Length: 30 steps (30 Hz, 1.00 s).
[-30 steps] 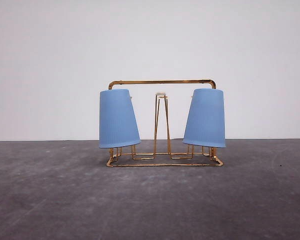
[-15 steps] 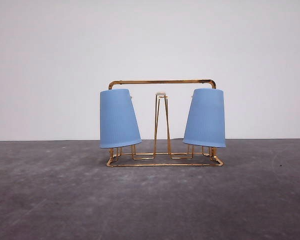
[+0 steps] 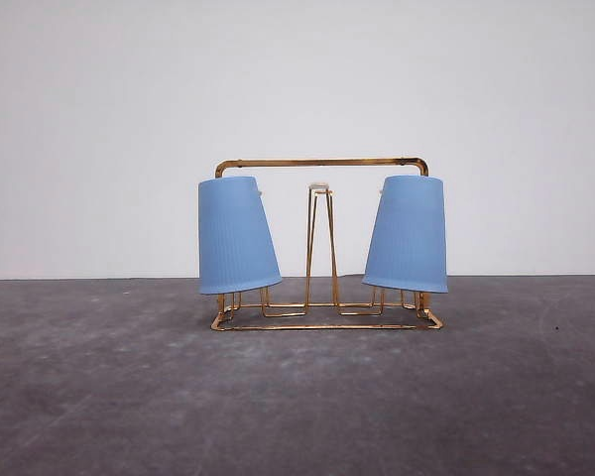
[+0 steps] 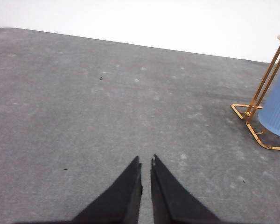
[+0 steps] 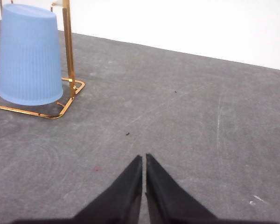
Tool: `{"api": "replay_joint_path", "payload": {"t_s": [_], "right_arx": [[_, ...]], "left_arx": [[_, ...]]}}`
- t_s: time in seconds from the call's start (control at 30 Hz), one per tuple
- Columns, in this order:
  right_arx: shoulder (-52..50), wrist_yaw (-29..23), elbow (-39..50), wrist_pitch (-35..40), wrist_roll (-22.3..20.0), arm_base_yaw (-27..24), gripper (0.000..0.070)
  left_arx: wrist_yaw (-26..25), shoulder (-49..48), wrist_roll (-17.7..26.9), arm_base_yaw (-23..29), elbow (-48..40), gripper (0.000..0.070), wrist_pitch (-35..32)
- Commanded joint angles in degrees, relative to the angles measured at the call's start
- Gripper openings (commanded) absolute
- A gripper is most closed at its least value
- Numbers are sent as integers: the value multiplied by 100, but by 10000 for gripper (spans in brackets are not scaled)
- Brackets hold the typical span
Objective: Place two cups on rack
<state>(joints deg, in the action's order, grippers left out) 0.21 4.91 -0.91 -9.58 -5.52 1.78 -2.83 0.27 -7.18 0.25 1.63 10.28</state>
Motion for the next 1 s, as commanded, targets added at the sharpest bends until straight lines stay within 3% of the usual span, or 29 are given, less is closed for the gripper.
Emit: {"api": "replay_joint_path", "payload": {"t_s": [0.0, 0.97], "right_arx": [[0, -7, 22, 74, 98, -9, 12], [0, -7, 22, 74, 98, -9, 12]], "left_arx": [[7, -9, -39, 11, -83, 17, 42], [7, -9, -37, 11, -85, 17, 40]]}}
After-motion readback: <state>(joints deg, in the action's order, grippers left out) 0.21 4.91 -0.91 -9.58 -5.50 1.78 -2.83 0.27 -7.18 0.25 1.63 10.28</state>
